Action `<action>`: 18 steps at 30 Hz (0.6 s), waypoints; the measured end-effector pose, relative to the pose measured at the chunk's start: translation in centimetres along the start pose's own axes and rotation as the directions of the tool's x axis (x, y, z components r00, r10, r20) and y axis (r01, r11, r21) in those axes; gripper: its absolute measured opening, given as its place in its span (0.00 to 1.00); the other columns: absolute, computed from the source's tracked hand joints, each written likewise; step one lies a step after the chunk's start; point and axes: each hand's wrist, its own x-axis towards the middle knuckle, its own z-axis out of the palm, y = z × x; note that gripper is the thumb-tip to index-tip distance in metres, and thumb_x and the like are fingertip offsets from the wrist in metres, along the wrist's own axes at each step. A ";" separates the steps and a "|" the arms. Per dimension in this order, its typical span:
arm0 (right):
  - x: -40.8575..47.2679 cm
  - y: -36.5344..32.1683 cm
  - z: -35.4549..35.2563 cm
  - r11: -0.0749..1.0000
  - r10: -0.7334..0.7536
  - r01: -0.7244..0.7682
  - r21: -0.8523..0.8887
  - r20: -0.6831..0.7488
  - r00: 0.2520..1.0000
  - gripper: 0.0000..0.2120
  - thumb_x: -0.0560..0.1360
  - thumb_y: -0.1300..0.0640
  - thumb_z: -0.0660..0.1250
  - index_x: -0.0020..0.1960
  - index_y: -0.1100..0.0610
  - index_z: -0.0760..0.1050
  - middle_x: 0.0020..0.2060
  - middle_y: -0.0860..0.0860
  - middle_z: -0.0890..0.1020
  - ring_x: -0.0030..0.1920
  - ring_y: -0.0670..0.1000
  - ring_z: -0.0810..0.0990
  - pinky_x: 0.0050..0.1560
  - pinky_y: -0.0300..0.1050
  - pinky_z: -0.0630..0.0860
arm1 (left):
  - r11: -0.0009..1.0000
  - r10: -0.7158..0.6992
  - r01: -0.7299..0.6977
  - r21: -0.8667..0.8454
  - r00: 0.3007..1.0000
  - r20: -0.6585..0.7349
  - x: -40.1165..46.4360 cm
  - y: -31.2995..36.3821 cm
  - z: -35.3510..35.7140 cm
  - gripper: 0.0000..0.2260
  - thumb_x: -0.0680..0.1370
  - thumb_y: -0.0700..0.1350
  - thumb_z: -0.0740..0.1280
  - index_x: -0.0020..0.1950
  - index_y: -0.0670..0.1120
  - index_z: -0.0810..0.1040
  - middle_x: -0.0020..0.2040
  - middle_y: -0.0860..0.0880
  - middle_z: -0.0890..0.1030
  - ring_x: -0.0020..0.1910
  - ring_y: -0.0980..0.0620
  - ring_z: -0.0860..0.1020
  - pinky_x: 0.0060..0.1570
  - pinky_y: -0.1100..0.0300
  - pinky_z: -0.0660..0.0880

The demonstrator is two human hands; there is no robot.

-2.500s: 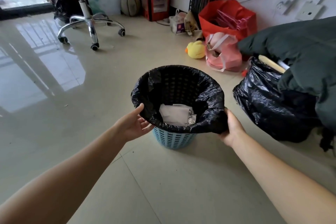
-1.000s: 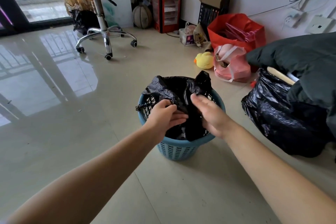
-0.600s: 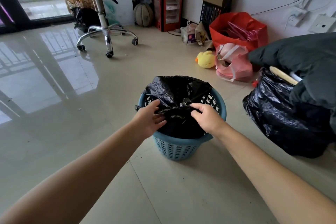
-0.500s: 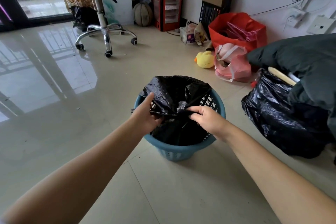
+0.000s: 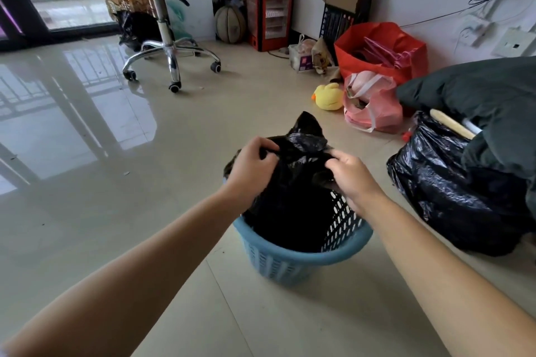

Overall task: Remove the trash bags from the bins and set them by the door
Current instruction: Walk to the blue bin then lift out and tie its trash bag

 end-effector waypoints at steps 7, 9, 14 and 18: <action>-2.8 -0.8 1.8 0.971 0.040 0.096 -0.220 0.540 0.841 0.16 0.72 0.47 0.70 0.58 0.46 0.72 0.51 0.46 0.82 0.53 0.45 0.81 0.56 0.41 0.77 | 0.992 -0.116 0.125 -0.024 0.966 0.230 -1.4 1.3 0.0 0.10 0.80 0.43 0.58 0.55 0.47 0.77 0.42 0.51 0.77 0.48 0.50 0.75 0.56 0.53 0.72; -2.4 0.1 2.0 0.885 -0.044 0.237 -0.400 0.435 0.900 0.11 0.71 0.51 0.71 0.51 0.50 0.73 0.45 0.46 0.81 0.47 0.47 0.80 0.48 0.39 0.75 | 0.979 -0.163 0.198 -0.048 0.901 0.401 -1.9 1.7 -0.3 0.11 0.81 0.42 0.56 0.58 0.46 0.76 0.44 0.48 0.78 0.48 0.48 0.76 0.60 0.50 0.73; -1.5 0.8 2.0 0.849 -0.199 0.297 -0.437 0.256 0.946 0.04 0.75 0.60 0.65 0.46 0.54 0.78 0.40 0.48 0.81 0.42 0.46 0.77 0.47 0.45 0.72 | 0.992 -0.097 0.063 0.112 0.938 0.333 -0.6 2.2 -1.2 0.19 0.74 0.30 0.53 0.56 0.48 0.74 0.47 0.39 0.82 0.46 0.41 0.81 0.58 0.46 0.77; -1.0 0.2 0.7 0.913 -0.163 0.180 -0.366 0.077 0.984 0.12 0.76 0.63 0.63 0.58 0.55 0.78 0.48 0.49 0.82 0.50 0.48 0.79 0.54 0.41 0.73 | 0.820 0.008 -0.208 0.534 0.936 0.353 1.4 0.1 -4.9 0.30 0.69 0.44 0.61 0.72 0.47 0.63 0.58 0.42 0.74 0.58 0.44 0.74 0.63 0.52 0.70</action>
